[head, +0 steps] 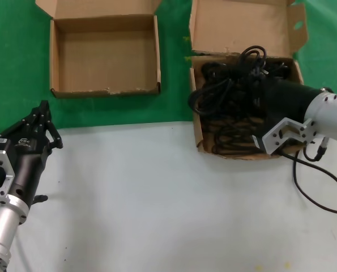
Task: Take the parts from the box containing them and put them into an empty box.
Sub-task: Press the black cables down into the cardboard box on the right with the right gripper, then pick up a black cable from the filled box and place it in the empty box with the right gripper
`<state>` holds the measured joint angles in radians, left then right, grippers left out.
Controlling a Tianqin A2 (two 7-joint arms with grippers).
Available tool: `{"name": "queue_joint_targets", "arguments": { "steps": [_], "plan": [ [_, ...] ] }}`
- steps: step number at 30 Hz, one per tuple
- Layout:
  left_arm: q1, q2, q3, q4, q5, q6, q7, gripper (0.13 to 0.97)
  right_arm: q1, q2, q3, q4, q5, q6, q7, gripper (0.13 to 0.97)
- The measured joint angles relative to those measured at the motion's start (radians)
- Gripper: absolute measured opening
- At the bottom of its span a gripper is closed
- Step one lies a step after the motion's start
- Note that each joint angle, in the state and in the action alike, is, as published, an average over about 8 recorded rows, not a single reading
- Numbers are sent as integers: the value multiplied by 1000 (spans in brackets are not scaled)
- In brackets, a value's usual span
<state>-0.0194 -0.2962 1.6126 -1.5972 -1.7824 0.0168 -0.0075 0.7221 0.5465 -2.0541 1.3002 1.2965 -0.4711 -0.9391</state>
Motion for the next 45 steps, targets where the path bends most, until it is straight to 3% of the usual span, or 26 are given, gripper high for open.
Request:
{"name": "queue_joint_targets", "arguments": {
  "steps": [2, 6, 14, 16, 23, 34, 45],
  "plan": [
    [0, 0, 0, 0, 0, 0, 0, 145, 4, 0, -3, -5, -7, 3, 7, 453],
    [0, 0, 0, 0, 0, 0, 0, 145, 11, -1, -8, -14, -23, 9, 18, 453],
    [0, 0, 0, 0, 0, 0, 0, 145, 18, -3, -20, -23, -41, 16, 33, 287],
    [0, 0, 0, 0, 0, 0, 0, 145, 19, -3, -21, -20, -48, 15, 45, 277],
    [0, 0, 0, 0, 0, 0, 0, 145, 14, -1, 3, 68, -148, -30, 183, 208],
    [0, 0, 0, 0, 0, 0, 0, 145, 86, -63, 61, 267, -361, -163, 449, 206],
    [0, 0, 0, 0, 0, 0, 0, 145, 210, -234, -22, 163, -422, -147, 454, 205]
  ]
}}
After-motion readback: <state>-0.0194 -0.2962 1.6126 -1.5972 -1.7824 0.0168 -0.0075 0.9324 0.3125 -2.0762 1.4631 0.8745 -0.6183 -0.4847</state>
